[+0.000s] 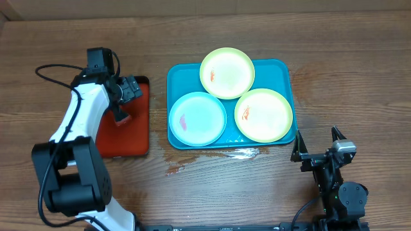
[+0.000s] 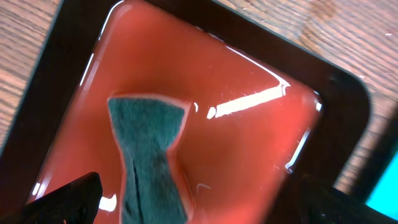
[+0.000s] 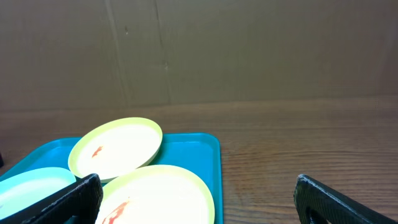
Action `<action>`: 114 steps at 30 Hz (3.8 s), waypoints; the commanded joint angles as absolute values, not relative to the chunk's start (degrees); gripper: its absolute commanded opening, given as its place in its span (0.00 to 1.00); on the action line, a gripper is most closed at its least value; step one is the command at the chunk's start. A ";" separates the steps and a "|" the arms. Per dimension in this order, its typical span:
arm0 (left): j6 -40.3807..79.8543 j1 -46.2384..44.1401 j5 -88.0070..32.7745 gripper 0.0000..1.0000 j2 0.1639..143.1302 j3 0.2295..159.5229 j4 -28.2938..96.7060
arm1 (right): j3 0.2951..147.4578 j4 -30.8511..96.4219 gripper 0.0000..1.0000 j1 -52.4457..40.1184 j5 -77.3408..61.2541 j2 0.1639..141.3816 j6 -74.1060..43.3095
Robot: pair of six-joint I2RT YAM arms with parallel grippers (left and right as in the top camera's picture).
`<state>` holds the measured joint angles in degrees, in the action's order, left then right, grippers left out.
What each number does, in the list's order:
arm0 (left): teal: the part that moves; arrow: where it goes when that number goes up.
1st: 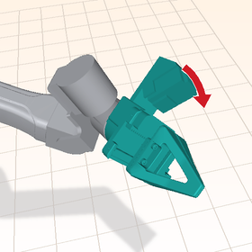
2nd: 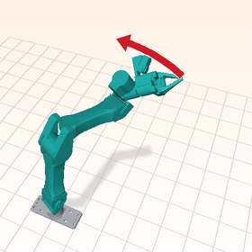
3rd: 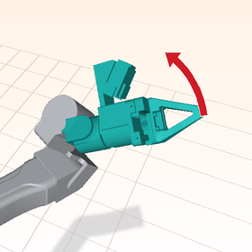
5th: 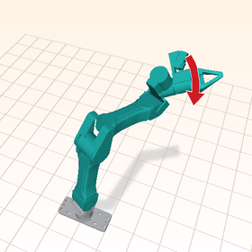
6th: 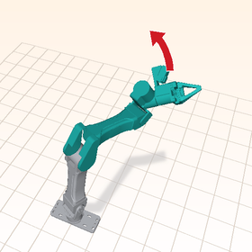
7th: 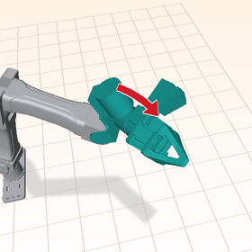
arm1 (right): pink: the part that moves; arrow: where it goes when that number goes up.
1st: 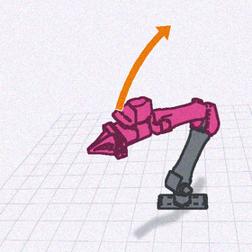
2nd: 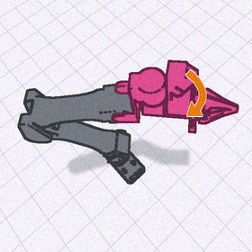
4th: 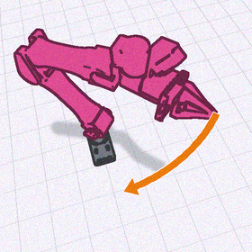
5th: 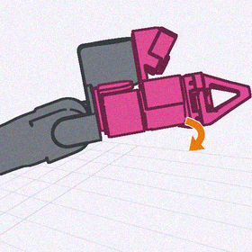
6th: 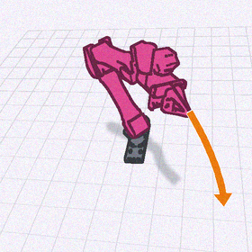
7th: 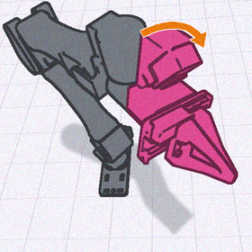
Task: Clean dirty plates on tray and stack at the side
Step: 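Move the left gripper over the sponge in the red tray, then lower the left gripper and grasp the green sponge in the water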
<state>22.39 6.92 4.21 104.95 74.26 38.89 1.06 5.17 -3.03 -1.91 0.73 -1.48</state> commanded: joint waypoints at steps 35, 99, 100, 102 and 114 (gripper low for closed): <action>28.03 10.13 7.86 1.00 109.84 72.84 29.32 | 0.47 4.80 1.00 -2.83 -1.34 0.27 -1.50; 25.26 9.78 5.96 0.74 116.03 75.48 38.74 | 0.47 4.80 1.00 -2.83 -1.34 0.27 -1.50; 25.26 9.78 5.96 0.66 116.03 75.50 38.81 | 0.47 4.80 1.00 -2.83 -1.34 0.27 -1.50; 25.26 9.78 5.93 0.61 116.03 75.50 39.11 | 0.47 4.80 1.00 -2.83 -1.34 0.27 -1.50; 25.23 9.78 6.52 0.04 113.97 84.29 50.65 | 0.47 4.80 1.00 -2.83 -1.34 0.27 -1.50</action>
